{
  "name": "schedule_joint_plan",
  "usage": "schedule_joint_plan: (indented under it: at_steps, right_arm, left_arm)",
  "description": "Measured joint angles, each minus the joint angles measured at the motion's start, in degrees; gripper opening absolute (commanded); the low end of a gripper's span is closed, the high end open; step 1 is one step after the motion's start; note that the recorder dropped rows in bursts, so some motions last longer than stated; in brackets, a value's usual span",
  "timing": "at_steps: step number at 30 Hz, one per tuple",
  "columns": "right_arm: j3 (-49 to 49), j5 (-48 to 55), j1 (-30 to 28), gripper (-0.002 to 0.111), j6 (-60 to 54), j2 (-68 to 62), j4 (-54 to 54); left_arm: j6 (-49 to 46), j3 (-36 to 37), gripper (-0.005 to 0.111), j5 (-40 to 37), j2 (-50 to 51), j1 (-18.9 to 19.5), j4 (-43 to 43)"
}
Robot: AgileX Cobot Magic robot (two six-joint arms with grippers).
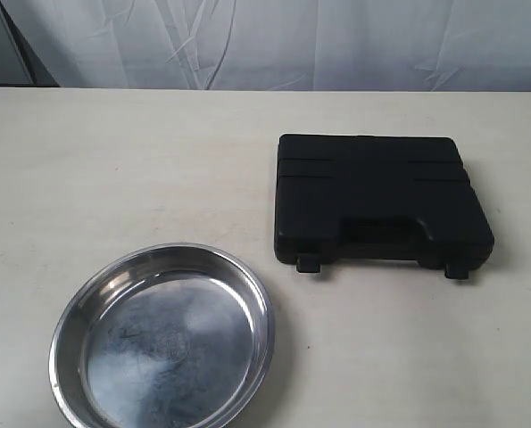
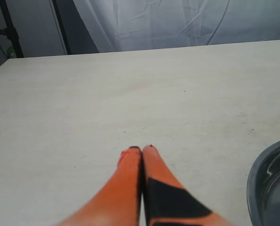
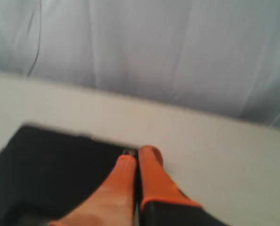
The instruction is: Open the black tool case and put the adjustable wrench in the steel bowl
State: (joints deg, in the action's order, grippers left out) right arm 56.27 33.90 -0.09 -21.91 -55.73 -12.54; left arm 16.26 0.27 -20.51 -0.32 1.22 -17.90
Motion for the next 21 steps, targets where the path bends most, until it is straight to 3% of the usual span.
schedule_joint_plan:
  at_steps: [1,5,9,11,21]
  right_arm:
    - [6.3,10.8,2.0,0.000,-7.3,-11.9,-3.3]
    - [12.3,24.7,13.7,0.005,-15.6,-34.3,-3.0]
    - [12.3,26.0,23.2,0.038,-14.5,-44.8,2.9]
    - [12.3,24.9,24.8,0.047,-14.5,-45.8,3.9]
    - [12.5,23.3,25.8,0.043,-14.4,-51.0,7.1]
  left_arm:
    - [0.0,0.0,0.000,0.0,0.0,0.0,0.0]
    - [0.0,0.0,0.000,0.0,0.0,0.0,0.0]
    - [0.0,0.0,0.000,0.0,0.0,0.0,0.0]
    - [0.0,0.0,0.000,0.0,0.0,0.0,0.0]
    - [0.0,0.0,0.000,0.0,0.0,0.0,0.0]
